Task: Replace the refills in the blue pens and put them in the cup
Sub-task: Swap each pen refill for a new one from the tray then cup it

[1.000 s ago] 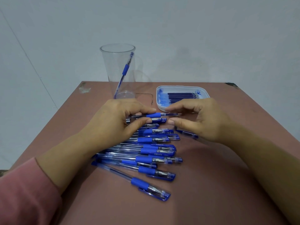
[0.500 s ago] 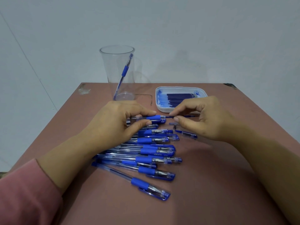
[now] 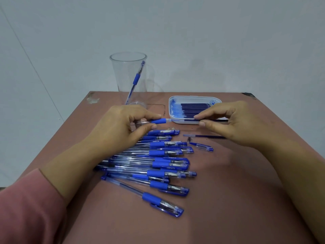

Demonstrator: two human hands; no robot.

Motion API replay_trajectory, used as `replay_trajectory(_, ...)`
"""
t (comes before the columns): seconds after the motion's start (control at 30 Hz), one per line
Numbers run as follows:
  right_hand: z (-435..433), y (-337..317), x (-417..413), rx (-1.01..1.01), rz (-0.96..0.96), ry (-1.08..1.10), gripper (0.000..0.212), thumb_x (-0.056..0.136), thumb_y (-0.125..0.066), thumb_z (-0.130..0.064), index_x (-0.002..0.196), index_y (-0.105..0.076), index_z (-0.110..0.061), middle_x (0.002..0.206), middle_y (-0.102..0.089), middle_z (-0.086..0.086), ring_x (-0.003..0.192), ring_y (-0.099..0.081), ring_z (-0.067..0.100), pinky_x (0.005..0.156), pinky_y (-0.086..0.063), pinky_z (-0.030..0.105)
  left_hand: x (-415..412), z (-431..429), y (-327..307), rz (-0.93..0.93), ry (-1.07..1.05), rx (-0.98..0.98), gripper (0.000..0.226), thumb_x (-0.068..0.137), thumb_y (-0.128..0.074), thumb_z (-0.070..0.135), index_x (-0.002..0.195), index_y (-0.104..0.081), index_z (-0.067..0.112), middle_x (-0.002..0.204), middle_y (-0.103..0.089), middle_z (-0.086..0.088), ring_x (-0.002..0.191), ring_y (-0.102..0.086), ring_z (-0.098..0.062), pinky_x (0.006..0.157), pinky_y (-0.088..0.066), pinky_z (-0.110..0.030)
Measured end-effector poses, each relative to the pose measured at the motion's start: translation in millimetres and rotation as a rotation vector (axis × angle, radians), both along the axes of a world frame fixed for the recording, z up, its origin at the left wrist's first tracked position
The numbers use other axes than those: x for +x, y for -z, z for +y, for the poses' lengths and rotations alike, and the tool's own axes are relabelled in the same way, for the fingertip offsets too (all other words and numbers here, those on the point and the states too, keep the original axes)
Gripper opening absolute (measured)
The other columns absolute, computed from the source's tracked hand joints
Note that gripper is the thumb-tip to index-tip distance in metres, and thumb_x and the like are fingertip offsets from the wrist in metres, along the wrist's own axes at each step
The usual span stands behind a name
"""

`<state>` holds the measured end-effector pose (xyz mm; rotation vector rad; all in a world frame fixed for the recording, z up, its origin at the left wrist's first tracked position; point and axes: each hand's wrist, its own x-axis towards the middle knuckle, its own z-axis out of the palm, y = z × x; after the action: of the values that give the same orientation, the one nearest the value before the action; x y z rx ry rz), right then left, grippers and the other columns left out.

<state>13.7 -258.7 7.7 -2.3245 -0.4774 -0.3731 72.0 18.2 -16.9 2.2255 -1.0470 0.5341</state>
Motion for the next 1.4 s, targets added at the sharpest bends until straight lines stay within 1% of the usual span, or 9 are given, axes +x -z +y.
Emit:
replay_trajectory(0.13, -9.2, 2.3, 6.2, -0.086, 0.007, 0.035, 0.024, 0.082, -0.073, -0.011, 0.09, -0.07, -0.033, 0.087, -0.069, -0.018, 0.087, -0.062, -0.007, 0.076, -0.042, 0.003, 2.2, 1.9, -1.3, -0.018, -0.018, -0.003, 0.029, 0.086, -0.063, 0.042, 0.111, -0.071, 0.03, 0.083, -0.064, 0.023, 0.071, -0.06, -0.008, 0.064, -0.046, -0.017)
replay_trajectory(0.23, -15.9, 9.9, 14.0, -0.212, 0.013, 0.07, 0.022, 0.081, -0.075, -0.014, 0.092, -0.074, -0.033, 0.084, -0.069, -0.017, 0.09, -0.06, 0.0, 0.078, -0.047, 0.014, 1.9, 1.7, -1.1, -0.017, -0.012, 0.01, 0.029, 0.086, -0.062, 0.041, 0.111, -0.071, 0.03, 0.082, -0.064, 0.02, 0.072, -0.059, -0.003, 0.065, -0.044, -0.01)
replay_trajectory(0.4, -19.4, 11.4, 19.0, -0.402, 0.021, 0.063, 0.019, 0.083, -0.073, -0.022, 0.099, -0.075, -0.032, 0.076, -0.056, -0.033, 0.086, -0.052, -0.018, 0.073, -0.036, 0.0, 0.2, 0.6, -1.2, 0.008, -0.006, 0.01, 0.03, 0.085, -0.062, 0.04, 0.111, -0.072, 0.03, 0.081, -0.066, 0.016, 0.072, -0.06, -0.006, 0.064, -0.044, -0.011)
replay_trajectory(0.63, -18.9, 6.4, 13.1, -0.531, 0.07, 0.139, 0.018, 0.084, -0.069, -0.033, 0.099, -0.072, -0.043, 0.072, -0.052, -0.023, 0.083, -0.054, 0.004, 0.071, -0.037, 0.016, -0.1, 0.9, 0.0, 0.006, 0.002, 0.022, 0.028, 0.085, -0.066, 0.039, 0.111, -0.071, 0.032, 0.086, -0.068, 0.015, 0.074, -0.061, -0.002, 0.066, -0.044, -0.009)
replay_trajectory(0.8, -18.3, 4.6, 12.0, -0.531, 0.116, 0.132, 0.019, 0.086, -0.069, -0.034, 0.102, -0.071, -0.042, 0.076, -0.054, -0.027, 0.081, -0.05, -0.01, 0.07, -0.033, 0.002, -0.2, 0.3, 0.0, 0.01, 0.005, 0.024, 0.029, 0.085, -0.065, 0.04, 0.112, -0.071, 0.032, 0.085, -0.069, 0.013, 0.073, -0.061, -0.003, 0.066, -0.046, -0.012)
replay_trajectory(0.9, -18.4, 0.3, 12.0, -0.354, 0.125, 0.129, 0.018, 0.083, -0.072, -0.026, 0.1, -0.073, -0.033, 0.081, -0.058, -0.029, 0.085, -0.055, -0.01, 0.072, -0.036, -0.001, -1.0, 0.4, -0.4, 0.011, 0.001, 0.022, 0.029, 0.085, -0.065, 0.041, 0.112, -0.07, 0.033, 0.085, -0.069, 0.013, 0.073, -0.061, -0.005, 0.067, -0.049, -0.018)
replay_trajectory(1.1, -25.4, -16.9, 32.3, -0.25, 0.079, 0.178, 0.019, 0.087, -0.068, -0.027, 0.105, -0.069, -0.034, 0.084, -0.055, -0.027, 0.076, -0.046, -0.024, 0.063, -0.03, -0.006, 0.8, 0.3, 0.6, -0.003, 0.006, 0.016, 0.025, 0.087, -0.069, 0.039, 0.111, -0.071, 0.033, 0.084, -0.067, 0.018, 0.074, -0.06, 0.0, 0.066, -0.042, -0.007)
replay_trajectory(1.2, -26.4, -18.8, 55.8, -0.319, 0.178, 0.163, 0.023, 0.088, -0.068, -0.028, 0.109, -0.067, -0.035, 0.087, -0.056, -0.028, 0.085, -0.054, -0.011, 0.061, -0.031, -0.006, 1.7, 0.9, 0.8, -0.006, 0.01, 0.015, 0.027, 0.086, -0.068, 0.039, 0.112, -0.07, 0.033, 0.083, -0.067, 0.018, 0.073, -0.06, -0.001, 0.066, -0.041, -0.006)
replay_trajectory(1.4, -24.4, -7.6, 84.4, -0.387, 0.311, 0.15, 0.032, 0.079, -0.076, -0.035, 0.111, -0.07, -0.031, 0.103, -0.063, -0.009, 0.088, -0.054, 0.007, 0.06, -0.033, -0.006, 3.1, 1.7, -0.2, -0.015, 0.002, 0.035, 0.027, 0.086, -0.069, 0.036, 0.111, -0.072, 0.029, 0.085, -0.066, 0.021, 0.075, -0.06, 0.003, 0.067, -0.04, -0.004)
